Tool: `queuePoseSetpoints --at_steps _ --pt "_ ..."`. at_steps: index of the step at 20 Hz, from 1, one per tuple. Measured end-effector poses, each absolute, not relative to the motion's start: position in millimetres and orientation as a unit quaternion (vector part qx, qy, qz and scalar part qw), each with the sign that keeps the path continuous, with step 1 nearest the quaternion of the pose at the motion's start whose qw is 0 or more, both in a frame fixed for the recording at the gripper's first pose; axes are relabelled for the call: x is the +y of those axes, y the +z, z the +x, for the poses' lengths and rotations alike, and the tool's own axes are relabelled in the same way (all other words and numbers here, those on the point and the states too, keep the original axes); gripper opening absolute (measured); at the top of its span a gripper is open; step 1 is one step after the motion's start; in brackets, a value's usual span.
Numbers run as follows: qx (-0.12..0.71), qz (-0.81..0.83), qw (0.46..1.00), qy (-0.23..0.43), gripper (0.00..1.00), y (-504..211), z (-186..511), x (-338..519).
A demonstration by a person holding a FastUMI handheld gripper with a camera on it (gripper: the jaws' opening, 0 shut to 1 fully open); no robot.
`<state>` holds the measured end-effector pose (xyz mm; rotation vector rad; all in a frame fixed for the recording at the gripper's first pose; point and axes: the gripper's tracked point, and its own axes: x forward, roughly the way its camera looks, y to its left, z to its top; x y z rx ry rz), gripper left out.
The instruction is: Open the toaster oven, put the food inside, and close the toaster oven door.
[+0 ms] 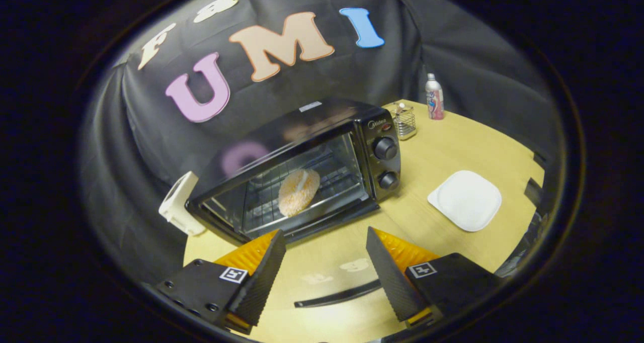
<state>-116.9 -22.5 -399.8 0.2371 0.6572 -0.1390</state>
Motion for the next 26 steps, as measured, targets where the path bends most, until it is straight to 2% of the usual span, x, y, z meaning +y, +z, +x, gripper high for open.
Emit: queuePoseSetpoints --at_steps 13,19,26 --pt "0.416 -0.017 0.909 -0.006 1.0 -455 -212 -21" --pt "0.467 -0.049 0.883 -0.003 1.0 -501 -230 -27" --pt "0.485 -0.056 0.872 -0.016 1.0 -523 -220 -30"
